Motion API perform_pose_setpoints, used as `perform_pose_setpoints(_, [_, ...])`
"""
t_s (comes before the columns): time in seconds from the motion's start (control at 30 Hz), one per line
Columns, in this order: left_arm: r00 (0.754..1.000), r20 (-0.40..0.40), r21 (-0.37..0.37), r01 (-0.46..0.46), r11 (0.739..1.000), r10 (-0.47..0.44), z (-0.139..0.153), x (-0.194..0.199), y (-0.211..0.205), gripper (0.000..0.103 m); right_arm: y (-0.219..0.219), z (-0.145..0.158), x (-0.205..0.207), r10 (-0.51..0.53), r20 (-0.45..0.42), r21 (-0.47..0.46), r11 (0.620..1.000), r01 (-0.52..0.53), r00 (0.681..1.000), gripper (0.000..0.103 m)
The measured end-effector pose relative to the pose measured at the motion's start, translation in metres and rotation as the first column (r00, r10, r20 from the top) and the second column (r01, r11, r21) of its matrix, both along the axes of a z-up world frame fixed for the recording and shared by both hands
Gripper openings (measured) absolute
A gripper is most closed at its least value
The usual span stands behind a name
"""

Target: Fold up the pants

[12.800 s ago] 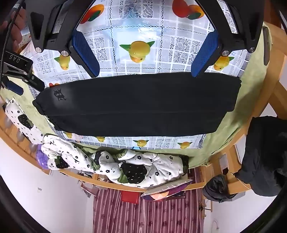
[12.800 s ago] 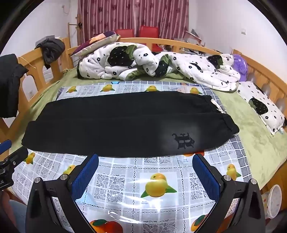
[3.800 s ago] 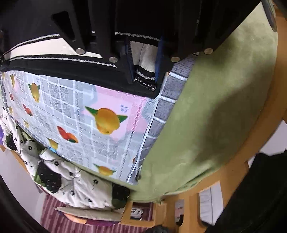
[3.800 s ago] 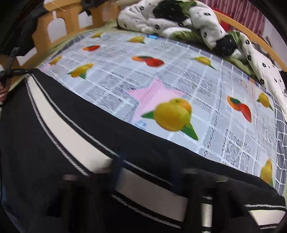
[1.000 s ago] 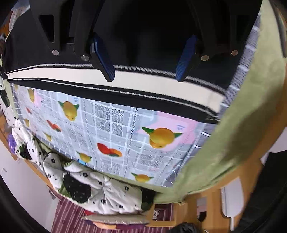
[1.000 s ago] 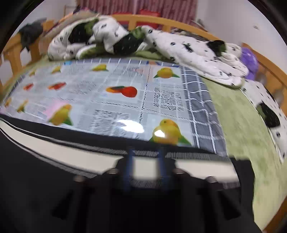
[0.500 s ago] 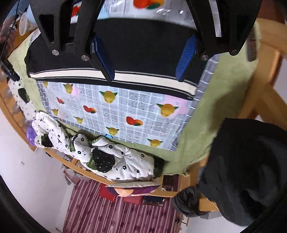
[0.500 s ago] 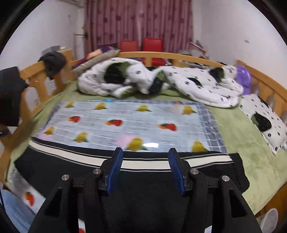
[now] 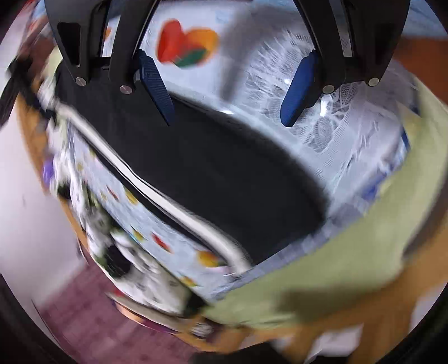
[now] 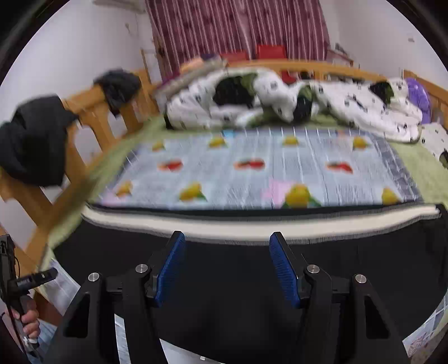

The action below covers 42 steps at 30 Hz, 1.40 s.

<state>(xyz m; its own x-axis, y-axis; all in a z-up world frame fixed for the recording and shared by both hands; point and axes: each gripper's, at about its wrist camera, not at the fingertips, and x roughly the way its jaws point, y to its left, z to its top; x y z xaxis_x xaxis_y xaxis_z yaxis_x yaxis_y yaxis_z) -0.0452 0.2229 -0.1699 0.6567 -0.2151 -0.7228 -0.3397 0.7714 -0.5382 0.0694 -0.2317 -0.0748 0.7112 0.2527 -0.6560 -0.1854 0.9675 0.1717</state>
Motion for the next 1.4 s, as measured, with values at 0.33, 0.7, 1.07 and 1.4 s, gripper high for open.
perform_pose_setpoints(0.33, [0.984,0.078,-0.116,-0.149,0.982,0.158,-0.018,0.049,0.042,0.061,-0.056,-0.039,0.001,-0.122,-0.096,0.0,0.992,0.123,0.988,0.062])
perform_pose_setpoints(0.7, [0.973,0.166,0.185,-0.191,0.964,0.161,0.058,0.059,-0.003,0.009,-0.107,-0.053,-0.015,-0.192,-0.053,-0.021,0.981,0.191,0.98,0.062])
perform_pose_setpoints(1.07, [0.899,0.179,0.543,0.249,0.802,-0.4,0.132,0.099,-0.284,0.009,-0.189,-0.055,-0.049,-0.359,0.096,-0.048,0.93,0.365,0.928,0.062])
perform_pose_setpoints(1.4, [0.747,-0.075,0.499,0.602,0.623,-0.661,0.021,0.089,-0.464,0.009,-0.283,-0.078,-0.081,-0.535,0.015,0.15,0.836,0.527,0.845,0.062])
